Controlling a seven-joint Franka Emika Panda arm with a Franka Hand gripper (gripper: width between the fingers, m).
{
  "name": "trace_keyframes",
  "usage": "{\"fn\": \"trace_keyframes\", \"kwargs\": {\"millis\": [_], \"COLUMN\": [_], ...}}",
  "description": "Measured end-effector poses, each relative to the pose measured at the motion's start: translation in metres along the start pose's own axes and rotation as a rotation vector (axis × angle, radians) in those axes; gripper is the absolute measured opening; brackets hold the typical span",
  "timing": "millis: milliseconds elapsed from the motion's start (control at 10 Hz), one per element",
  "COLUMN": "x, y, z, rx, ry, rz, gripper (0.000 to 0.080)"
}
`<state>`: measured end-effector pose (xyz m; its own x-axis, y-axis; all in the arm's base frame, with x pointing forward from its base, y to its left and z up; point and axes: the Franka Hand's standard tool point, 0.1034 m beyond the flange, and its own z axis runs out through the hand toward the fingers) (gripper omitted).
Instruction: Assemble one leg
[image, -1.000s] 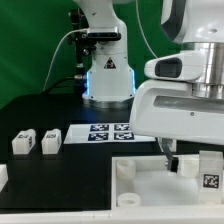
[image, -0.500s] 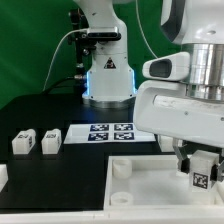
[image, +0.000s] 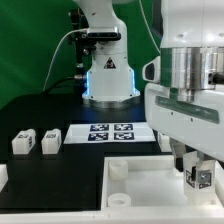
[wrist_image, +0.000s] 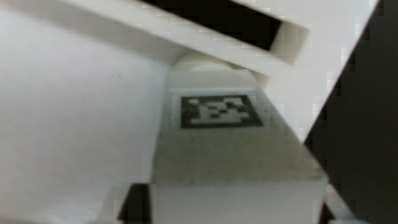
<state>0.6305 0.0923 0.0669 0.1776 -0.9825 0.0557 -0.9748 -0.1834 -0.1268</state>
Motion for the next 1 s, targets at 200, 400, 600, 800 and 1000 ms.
{"fn": "trace_keyframes", "kwargs": {"millis": [200, 400, 600, 800, 1000], "x": [-0.005, -0.013, -0.012, -0.011, -0.011], "y": [0.002, 0.003, 0.005, 0.005, 0.006], "z": [0.000, -0.001, -0.001, -0.001, 0.000], "rx": [-0.003, -0.015, -0.025, -0.025, -0.026], "ry": [-0.005, -0.005, -0.001, 0.008, 0.010], "rz": [0.280, 0.503, 0.604, 0.618, 0.571], "gripper": [0.0294, 0.0294, 0.0294, 0.0294, 0.0370]}}
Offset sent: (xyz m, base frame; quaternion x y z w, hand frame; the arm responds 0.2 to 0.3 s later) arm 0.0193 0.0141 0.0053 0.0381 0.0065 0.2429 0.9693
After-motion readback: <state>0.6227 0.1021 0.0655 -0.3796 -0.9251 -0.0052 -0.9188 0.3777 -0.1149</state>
